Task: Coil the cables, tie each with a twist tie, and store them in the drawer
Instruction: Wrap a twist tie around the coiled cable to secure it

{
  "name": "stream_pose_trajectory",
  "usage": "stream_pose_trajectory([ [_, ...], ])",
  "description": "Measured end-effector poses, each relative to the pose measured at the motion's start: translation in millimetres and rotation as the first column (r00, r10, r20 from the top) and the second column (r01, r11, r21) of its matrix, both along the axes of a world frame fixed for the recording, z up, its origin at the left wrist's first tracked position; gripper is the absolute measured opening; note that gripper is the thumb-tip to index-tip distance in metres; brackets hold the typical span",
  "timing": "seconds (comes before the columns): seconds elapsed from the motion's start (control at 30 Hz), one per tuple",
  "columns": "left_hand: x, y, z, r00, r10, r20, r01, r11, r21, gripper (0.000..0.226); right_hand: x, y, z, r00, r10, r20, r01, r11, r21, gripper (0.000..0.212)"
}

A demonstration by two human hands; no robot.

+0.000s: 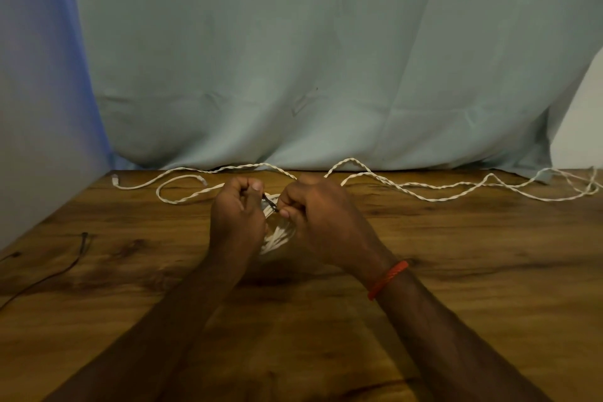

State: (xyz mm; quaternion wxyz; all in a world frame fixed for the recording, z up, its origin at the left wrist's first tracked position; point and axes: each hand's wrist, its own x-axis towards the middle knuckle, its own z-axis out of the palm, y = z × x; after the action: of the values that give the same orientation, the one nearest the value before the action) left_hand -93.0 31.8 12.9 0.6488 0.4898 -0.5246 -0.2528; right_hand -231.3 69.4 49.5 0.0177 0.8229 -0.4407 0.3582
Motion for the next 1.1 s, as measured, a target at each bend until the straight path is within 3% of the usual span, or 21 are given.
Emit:
stream_pose_trajectory([
  [0.07,2,0,1,0.999,0.003,0.032,-0.003,1.0,0.0,0.022,-1,-4,-2,0.998,0.023,0.058,-0.025,0.999,0.026,0.006],
  [0.2,3,4,5,0.987,-0.123,-0.104,0.124,0.992,0.0,0.016,-4,-7,-8,0.976,0.029,0.216,-0.034,0.999,0.019,0.005],
  [0.33,2,7,8,0.961,-0.194,-0.196,0.198,0.98,0.002,0.016,0,-7,-15,0.981,0.007,0.193,0.008,0.997,-0.078,0.004],
  [0.5,-4,9,8,0.915,-0.264,-0.304,0.286,0.958,0.028,0.018,-5,-6,-9,0.987,0.082,0.136,-0.066,0.99,-0.124,0.028],
  [0.63,-5,8,4,0.882,-0.304,-0.359,0.352,0.933,0.074,0.019,-9,-11,-12,0.963,0.09,0.253,-0.069,0.994,-0.09,0.031],
  [0.8,-4,5,4,0.735,-0.414,-0.537,0.569,0.807,0.157,0.021,-18,-16,-11,0.912,0.237,0.336,-0.288,0.951,0.11,0.029],
  [0.93,-2,6,7,0.63,-0.467,-0.62,0.693,0.699,0.178,0.027,-22,-16,-11,0.909,0.22,0.353,-0.274,0.955,0.111,0.027],
  [1.1,-2,10,10,0.605,-0.448,-0.658,0.716,0.668,0.203,0.035,-27,-15,-6,0.931,0.216,0.295,-0.234,0.972,0.027,0.026],
])
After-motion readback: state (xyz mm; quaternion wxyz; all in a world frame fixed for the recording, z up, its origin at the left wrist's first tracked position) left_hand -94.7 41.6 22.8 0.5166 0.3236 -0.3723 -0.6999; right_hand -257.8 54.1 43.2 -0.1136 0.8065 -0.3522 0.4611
